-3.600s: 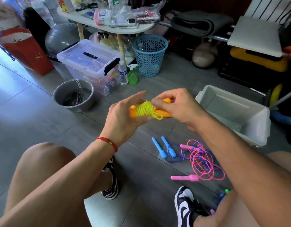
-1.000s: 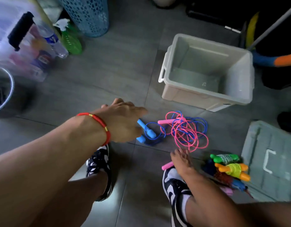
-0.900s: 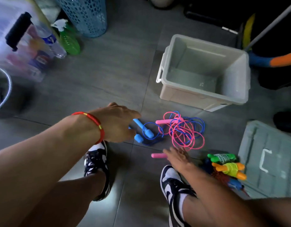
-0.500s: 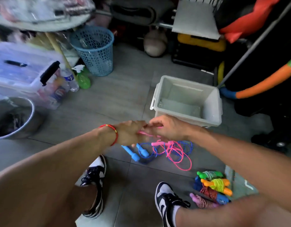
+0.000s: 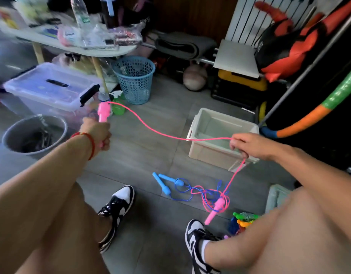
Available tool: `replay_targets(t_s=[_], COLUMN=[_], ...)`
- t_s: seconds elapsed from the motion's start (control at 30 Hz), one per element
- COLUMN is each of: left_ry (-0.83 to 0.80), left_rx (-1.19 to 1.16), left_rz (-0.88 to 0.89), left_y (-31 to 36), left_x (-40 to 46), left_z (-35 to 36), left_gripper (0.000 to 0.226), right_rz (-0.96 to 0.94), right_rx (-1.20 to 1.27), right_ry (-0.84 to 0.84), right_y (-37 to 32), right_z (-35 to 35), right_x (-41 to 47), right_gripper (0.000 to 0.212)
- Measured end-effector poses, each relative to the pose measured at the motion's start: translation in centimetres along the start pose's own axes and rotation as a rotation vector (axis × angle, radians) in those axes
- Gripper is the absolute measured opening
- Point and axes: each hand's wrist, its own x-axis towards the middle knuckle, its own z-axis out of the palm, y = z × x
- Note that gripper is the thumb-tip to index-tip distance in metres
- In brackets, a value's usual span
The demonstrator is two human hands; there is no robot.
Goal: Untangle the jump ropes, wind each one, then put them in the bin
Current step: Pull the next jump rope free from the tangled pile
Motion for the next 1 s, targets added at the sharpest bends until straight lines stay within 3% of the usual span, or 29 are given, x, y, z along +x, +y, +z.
replay_targets(t_s=[0.13, 0.2, 0.27, 0.33, 0.43, 0.53, 0.63, 0.73, 0.8, 0.87, 0.93, 1.0], left_ry=[-0.247, -0.489, -0.611, -0.579, -0.385, -0.119, 0.130, 0.329, 0.264, 0.163, 0.099, -0.041], left_rx=[0.296, 0.293, 0.343, 0.395, 0.401, 0.248, -0.032, -0.164, -0.118, 0.178, 0.506, 0.513], left_rz=[0.381, 0.447, 0.536, 0.621, 0.636, 0.564, 0.411, 0.265, 0.123, 0.041, 0.071, 0.181], left_y=[-0.5, -0.9, -1.3, -0.9, -0.1, 0.7, 1.5, 2.0, 1.4, 0.1, -0.4, -0.1], left_x=[-5.2, -7.5, -8.6, -8.6, -6.2, -3.1, -1.2, 0.9, 2.0, 2.5, 1.1, -1.2], left_z=[4.2, 6.3, 7.6, 7.8, 6.7, 4.6, 2.4, 0.8, 0.6, 1.2, 2.7, 4.9], left_gripper=[0.077, 0.071, 0.049, 0.018, 0.035, 0.034, 0.025, 0.034, 0.019, 0.032, 0.047, 0.054], right_rz=[-0.298, -0.421, -0.484, -0.504, -0.482, -0.288, -0.051, 0.055, -0.002, -0.118, -0.245, -0.341], right_rx=[-0.126, -0.153, -0.233, -0.284, -0.246, -0.183, -0.303, -0.367, -0.280, -0.015, 0.159, 0.129], right_ry=[0.091, 0.109, 0.133, 0.172, 0.168, -0.064, -0.343, -0.404, -0.236, -0.029, 0.034, 0.035], right_y=[-8.8, -12.1, -14.4, -15.4, -14.8, -11.2, -6.8, -4.6, -4.9, -6.3, -8.4, -10.7], right_z=[-0.6, -0.2, 0.4, 0.6, 0.8, 1.6, 2.3, 2.9, 2.7, 1.8, 1.0, 0.6], right_x=[-0.5, -0.1, 0.8, 1.7, 3.1, 4.5, 6.3, 7.8, 8.2, 7.9, 7.0, 6.3], right_gripper=[0.023, 0.025, 0.030, 0.034, 0.040, 0.038, 0.029, 0.025, 0.026, 0.023, 0.015, 0.010])
